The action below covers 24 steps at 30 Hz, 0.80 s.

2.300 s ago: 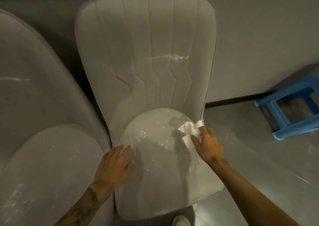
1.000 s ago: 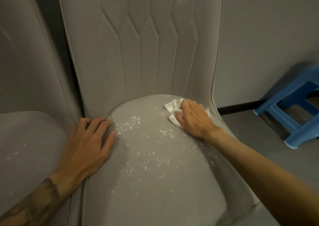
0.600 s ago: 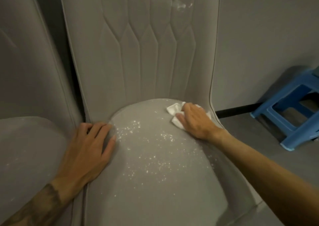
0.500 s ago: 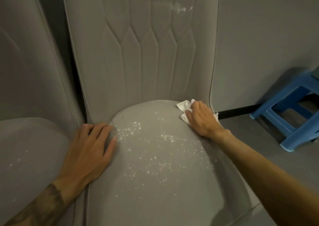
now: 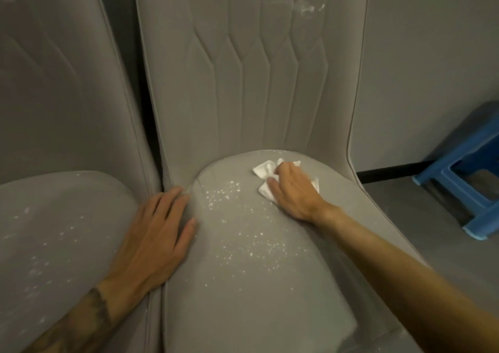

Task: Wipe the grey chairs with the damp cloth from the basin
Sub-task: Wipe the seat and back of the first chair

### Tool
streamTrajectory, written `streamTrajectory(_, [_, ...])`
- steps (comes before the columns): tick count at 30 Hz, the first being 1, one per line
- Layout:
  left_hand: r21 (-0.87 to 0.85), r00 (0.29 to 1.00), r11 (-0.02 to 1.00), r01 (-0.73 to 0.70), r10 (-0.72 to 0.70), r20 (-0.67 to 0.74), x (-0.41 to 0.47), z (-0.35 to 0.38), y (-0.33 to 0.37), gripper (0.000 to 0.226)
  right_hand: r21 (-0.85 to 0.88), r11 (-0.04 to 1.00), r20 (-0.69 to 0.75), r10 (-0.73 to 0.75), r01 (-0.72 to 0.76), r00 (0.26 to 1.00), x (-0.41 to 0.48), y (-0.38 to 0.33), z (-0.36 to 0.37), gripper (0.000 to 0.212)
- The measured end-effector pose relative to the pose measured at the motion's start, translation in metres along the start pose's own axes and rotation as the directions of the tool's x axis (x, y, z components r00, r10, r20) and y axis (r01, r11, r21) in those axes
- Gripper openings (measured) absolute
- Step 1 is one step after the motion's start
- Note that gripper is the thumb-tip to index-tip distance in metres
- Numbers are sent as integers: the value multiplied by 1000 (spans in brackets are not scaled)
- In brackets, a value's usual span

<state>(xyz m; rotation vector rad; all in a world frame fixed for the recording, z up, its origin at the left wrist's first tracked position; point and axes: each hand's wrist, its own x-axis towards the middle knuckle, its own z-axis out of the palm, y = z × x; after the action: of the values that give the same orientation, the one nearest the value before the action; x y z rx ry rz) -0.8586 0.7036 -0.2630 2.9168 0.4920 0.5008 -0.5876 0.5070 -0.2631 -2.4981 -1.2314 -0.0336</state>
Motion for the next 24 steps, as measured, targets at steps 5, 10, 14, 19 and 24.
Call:
streamTrajectory(5, [-38,999,999,30,-31,-27,-2,2,-2,53,-65,973,-43,218,-220,975,19,35,-22,38])
streamTrajectory(10, [-43,999,998,43,-43,-1,-1,1,1,51,-19,999,-10,25,-25,1000,17,-10,2,34])
streamTrajectory(14, [-36,999,998,55,-54,6,-1,0,2,51,-30,1000,68,-2,4,998,17,10,-8,35])
streamTrajectory(19, [-32,998,998,60,-59,17,0,0,4,49,-59,988,-16,141,-142,990,37,-16,-1,38])
streamTrajectory(24, [-31,998,998,62,-62,6,-2,-1,2,50,41,989,116,-149,145,982,15,-35,5,31])
